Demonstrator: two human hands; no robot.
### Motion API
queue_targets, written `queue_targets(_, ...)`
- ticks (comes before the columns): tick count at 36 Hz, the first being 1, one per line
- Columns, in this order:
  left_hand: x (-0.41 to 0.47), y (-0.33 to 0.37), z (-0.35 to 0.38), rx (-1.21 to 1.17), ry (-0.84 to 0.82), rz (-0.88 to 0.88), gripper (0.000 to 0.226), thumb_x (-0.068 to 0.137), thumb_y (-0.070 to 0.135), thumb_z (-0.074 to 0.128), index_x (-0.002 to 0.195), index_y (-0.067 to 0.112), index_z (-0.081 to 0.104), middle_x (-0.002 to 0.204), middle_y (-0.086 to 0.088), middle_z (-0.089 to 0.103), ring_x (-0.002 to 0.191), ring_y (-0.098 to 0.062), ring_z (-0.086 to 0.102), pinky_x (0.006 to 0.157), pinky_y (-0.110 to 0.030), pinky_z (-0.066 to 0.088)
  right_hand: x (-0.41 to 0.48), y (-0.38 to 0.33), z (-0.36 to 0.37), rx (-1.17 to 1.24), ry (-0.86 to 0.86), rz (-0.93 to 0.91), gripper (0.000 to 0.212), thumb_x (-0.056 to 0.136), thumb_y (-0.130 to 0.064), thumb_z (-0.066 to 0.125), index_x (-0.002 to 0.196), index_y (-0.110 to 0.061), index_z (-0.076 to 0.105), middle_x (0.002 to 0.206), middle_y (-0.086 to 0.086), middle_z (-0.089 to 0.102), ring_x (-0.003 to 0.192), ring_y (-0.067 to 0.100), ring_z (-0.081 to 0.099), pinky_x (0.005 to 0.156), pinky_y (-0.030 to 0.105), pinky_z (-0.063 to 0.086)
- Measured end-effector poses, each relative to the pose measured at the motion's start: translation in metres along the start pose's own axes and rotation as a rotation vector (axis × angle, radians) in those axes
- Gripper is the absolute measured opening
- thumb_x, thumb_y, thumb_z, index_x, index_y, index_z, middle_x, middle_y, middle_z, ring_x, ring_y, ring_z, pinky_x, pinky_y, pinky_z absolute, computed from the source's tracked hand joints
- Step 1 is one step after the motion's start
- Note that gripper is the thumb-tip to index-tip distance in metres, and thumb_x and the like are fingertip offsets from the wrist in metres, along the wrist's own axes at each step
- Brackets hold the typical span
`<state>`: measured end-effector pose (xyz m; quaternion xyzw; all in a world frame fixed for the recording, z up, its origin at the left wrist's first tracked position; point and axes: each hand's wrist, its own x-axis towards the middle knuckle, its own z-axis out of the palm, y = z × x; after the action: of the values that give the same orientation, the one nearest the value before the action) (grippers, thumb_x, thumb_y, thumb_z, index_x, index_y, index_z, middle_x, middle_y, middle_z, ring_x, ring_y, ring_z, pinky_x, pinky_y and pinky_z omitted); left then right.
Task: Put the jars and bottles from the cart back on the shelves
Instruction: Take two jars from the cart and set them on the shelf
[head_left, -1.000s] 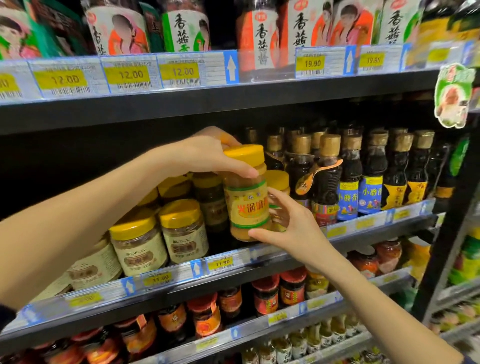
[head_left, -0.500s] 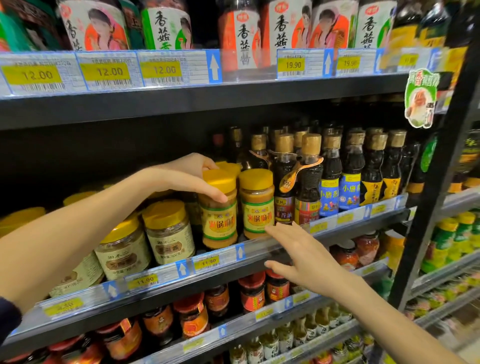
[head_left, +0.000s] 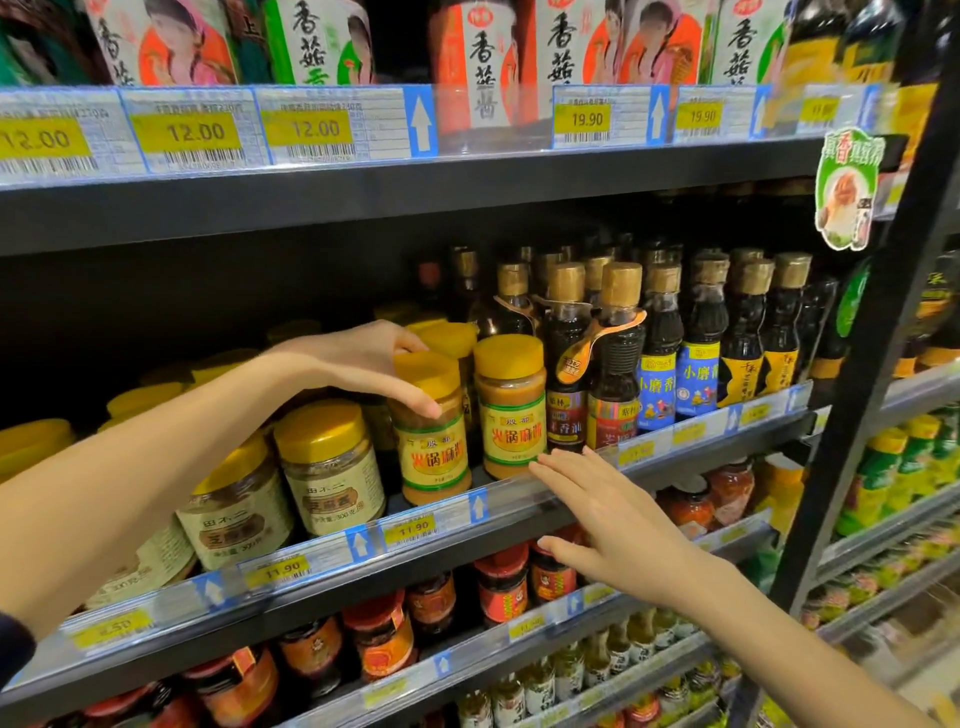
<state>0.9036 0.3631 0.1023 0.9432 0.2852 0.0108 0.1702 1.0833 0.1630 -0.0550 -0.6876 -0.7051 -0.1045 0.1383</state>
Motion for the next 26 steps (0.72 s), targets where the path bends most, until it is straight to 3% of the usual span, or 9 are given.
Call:
queue_targets(3, 0.0, 0.004, -0.002, 0.052, -0.025, -0.003, 0.107, 0.04, 0.078, 0.071, 0.128, 0.024, 0.048, 0.122, 0.005, 0.058, 0.104, -0.01, 0.058, 0.085, -0.025, 0.052, 0.001, 0.0, 0.001, -0.011, 0.01, -0.009, 0.073, 0.082, -0.056, 0.038, 0.143, -0.014, 0.036, 0.146, 0.003, 0.042, 0.137, 0.018, 0.037, 0.113, 0.037, 0.002)
queue_targets(7, 0.001, 0.009, -0.003, 0.098, -0.018, -0.017, 0.086, 0.059, 0.056, 0.071, 0.133, 0.021, 0.045, 0.131, 0.001, 0.053, 0.107, -0.013, 0.054, 0.082, -0.02, 0.049, 0.001, 0.001, 0.001, -0.017, 0.036, -0.028, 0.073, 0.085, -0.052, 0.047, 0.146, -0.015, 0.03, 0.15, 0.002, 0.035, 0.14, 0.017, 0.029, 0.113, 0.034, -0.004)
queue_targets(12, -0.005, 0.013, -0.001, 0.197, 0.067, -0.028, 0.096, 0.065, 0.055, 0.074, 0.144, 0.025, 0.028, 0.144, 0.001, 0.04, 0.126, -0.02, 0.045, 0.095, -0.032, 0.043, 0.001, -0.001, 0.0, -0.028, 0.067, -0.029, 0.074, 0.086, -0.045, 0.057, 0.146, -0.013, 0.029, 0.151, 0.004, 0.033, 0.141, 0.02, 0.028, 0.113, 0.034, -0.002)
queue_targets(19, -0.057, 0.017, 0.022, 0.357, 0.276, 0.263, 0.089, 0.073, 0.059, 0.06, 0.145, 0.019, 0.027, 0.148, 0.0, 0.036, 0.133, -0.014, 0.038, 0.104, -0.022, 0.032, 0.0, -0.001, -0.004, -0.044, 0.054, -0.053, 0.078, 0.086, -0.048, 0.056, 0.148, -0.016, 0.021, 0.155, 0.001, 0.024, 0.144, 0.016, 0.019, 0.111, 0.024, -0.008)
queue_targets(26, -0.121, 0.011, 0.076, 0.401, 0.265, 0.29, 0.072, 0.087, 0.059, 0.036, 0.148, 0.026, 0.019, 0.152, 0.01, 0.024, 0.136, 0.003, 0.018, 0.113, -0.019, 0.018, -0.001, 0.013, -0.006, -0.001, 0.03, -0.151, 0.082, 0.084, -0.049, 0.058, 0.149, -0.018, 0.017, 0.154, -0.002, 0.025, 0.143, 0.013, 0.02, 0.116, 0.025, -0.001)
